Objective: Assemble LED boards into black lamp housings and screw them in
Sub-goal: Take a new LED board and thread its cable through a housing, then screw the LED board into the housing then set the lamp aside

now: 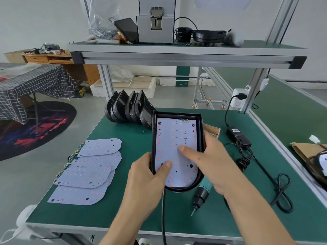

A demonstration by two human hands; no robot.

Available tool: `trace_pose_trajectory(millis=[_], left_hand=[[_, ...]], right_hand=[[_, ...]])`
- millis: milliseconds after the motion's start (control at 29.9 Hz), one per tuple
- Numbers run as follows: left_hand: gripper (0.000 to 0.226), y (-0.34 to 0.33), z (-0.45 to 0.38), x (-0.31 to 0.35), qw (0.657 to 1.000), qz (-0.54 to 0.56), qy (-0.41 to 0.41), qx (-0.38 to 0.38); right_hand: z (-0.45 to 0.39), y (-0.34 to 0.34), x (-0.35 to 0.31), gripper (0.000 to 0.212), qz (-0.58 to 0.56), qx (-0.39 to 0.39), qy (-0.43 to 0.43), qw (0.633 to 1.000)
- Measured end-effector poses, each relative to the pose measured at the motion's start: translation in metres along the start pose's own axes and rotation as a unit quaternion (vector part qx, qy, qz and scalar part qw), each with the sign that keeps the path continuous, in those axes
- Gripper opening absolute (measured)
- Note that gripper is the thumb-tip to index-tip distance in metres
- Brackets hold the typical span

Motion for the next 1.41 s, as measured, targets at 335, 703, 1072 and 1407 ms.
trace_pose_trajectory(millis=[335,703,1072,1407], left_hand=[[0.019,0.0,0.003,-0.025,0.999,-0.015,0.04,-0.027],[0.019,-0.017,0.014,-0.067,0.986,0.12,0.116,0.009],[0.013,-0.029,-0.025,-0.089,0.99,-0.002,0.142,-0.02],[0.023,-0.051,-0.026,-0.105,0.98,-0.158,0.089,-0.079]], right_hand=[[0.011,-0.006,0.029,0.034,0.019,0.042,0.004,0.999],[0.021,-0.001,0.054,0.016,0.159,0.06,-0.005,0.985],[0.0,0.068,0.118,0.07,0.425,0.196,-0.227,0.854],[0.002,0.089,0.14,0.028,0.145,0.217,-0.236,0.936]])
Point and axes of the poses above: each hand's wrist, its own z-axis away from the middle knuckle, its own y-axis out of the back of the hand, x = y × z, the point moved 8 cm from there along -z, towards the middle knuckle, and after that the axes turned 7 degrees about -y, right-handed, at the moved point
